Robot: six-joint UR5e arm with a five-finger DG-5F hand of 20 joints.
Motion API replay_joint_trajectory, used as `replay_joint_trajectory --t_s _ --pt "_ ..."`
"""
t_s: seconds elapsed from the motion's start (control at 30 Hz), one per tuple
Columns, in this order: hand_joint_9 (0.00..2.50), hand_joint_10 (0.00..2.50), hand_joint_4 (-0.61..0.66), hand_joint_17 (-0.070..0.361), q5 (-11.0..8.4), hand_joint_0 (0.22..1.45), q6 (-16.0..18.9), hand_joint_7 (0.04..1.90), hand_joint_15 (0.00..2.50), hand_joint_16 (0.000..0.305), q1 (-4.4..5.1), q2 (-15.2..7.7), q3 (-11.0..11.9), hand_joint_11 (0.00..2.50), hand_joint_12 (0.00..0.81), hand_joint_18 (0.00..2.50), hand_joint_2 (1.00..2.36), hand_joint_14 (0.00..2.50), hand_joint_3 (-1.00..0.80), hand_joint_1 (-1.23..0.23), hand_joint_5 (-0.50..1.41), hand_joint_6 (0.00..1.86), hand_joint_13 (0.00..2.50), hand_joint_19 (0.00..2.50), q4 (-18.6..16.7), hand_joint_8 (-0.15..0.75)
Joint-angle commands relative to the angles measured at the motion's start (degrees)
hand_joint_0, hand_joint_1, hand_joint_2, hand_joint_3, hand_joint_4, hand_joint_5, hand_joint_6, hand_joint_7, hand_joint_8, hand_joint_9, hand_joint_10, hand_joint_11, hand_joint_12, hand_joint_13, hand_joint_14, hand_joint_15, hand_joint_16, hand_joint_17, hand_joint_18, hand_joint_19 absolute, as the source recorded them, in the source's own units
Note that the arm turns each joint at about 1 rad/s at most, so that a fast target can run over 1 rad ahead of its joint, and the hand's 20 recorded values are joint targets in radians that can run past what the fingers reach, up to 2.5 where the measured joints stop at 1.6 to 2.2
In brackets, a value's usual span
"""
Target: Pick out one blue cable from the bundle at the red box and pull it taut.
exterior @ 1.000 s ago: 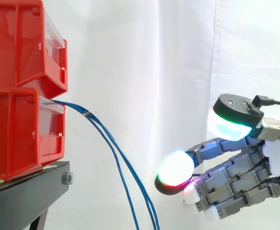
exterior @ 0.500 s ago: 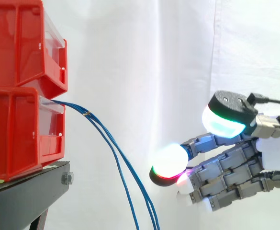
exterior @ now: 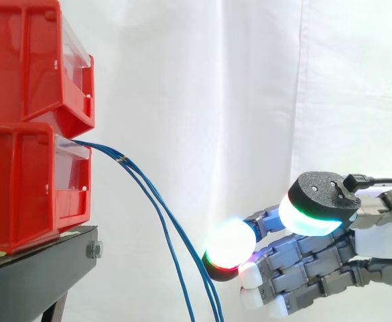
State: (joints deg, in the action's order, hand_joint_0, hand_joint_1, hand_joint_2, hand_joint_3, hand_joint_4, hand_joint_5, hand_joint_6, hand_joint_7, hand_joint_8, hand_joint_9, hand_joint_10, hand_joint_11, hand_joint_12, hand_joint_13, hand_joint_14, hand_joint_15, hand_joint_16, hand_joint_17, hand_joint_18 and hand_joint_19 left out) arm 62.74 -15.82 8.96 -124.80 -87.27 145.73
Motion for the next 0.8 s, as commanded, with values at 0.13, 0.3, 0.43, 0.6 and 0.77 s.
replay_joint_trajectory --t_s 0.13,0.3,0.43,0.6,0.77 --pt "0.77 0.02 0.23 0.093 1.15 0.53 0.6 0.8 0.31 0.041 -0.26 -3.2 4.2 0.44 0.331 0.57 1.0 0.01 -0.5 -0.69 -0.17 0.5 0.69 0.33 -1.1 0.27" --pt "0.79 0.02 0.24 0.094 1.24 0.53 0.8 0.81 0.32 0.042 0.01 -3.2 5.0 0.44 0.332 0.57 1.0 0.01 -0.5 -0.66 -0.16 0.5 0.7 0.34 -1.1 0.272" --pt "0.8 0.02 0.24 0.093 1.42 0.53 1.0 0.81 0.33 0.042 0.01 -3.2 5.2 0.45 0.335 0.58 1.0 0.01 -0.5 -0.65 -0.16 0.5 0.71 0.35 -1.8 0.273" --pt "0.82 0.02 0.24 0.094 1.15 0.54 1.4 0.81 0.34 0.042 0.45 -3.2 5.2 0.46 0.332 0.58 1.0 0.01 -0.5 -0.63 -0.16 0.5 0.72 0.37 -2.0 0.277" --pt "0.83 0.02 0.24 0.095 1.42 0.55 2.2 0.81 0.35 0.042 0.45 -4.1 5.3 0.46 0.334 0.59 1.0 0.01 -0.5 -0.61 -0.15 0.5 0.72 0.37 -2.1 0.275"
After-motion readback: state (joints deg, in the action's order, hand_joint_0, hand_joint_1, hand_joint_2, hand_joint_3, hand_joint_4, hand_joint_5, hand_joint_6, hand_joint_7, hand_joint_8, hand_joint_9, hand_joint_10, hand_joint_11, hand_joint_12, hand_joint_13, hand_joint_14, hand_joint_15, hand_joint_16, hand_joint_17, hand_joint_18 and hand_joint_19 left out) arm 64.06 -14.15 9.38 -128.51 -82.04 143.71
